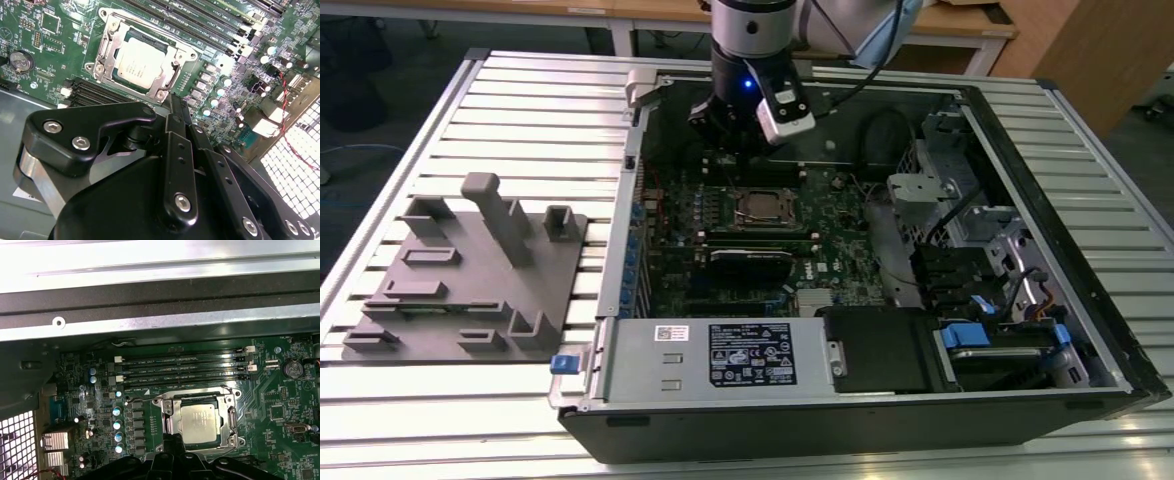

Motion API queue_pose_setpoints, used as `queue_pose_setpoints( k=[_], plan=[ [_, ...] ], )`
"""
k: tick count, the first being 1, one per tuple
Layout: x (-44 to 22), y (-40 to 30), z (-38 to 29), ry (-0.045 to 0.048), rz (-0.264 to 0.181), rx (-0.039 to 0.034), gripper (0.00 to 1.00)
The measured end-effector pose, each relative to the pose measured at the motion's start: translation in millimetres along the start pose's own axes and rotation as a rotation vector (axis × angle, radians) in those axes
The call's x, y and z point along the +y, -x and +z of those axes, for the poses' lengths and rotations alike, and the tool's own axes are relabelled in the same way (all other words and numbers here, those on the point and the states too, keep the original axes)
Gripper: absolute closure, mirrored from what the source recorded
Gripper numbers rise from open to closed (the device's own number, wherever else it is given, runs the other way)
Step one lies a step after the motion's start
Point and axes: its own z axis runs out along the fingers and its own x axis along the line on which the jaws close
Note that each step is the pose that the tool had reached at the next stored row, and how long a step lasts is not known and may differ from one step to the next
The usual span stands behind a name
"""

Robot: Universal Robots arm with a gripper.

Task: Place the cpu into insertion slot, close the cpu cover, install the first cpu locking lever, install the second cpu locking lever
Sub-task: 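Install the first cpu locking lever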

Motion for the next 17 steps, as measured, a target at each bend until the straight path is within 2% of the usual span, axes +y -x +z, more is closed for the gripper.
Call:
queue_pose_setpoints(
  k=[17],
  plan=[
    [-0.2, -1.0, 3.3, 0.0, 0.0, 0.0, 0.9]
  ],
)
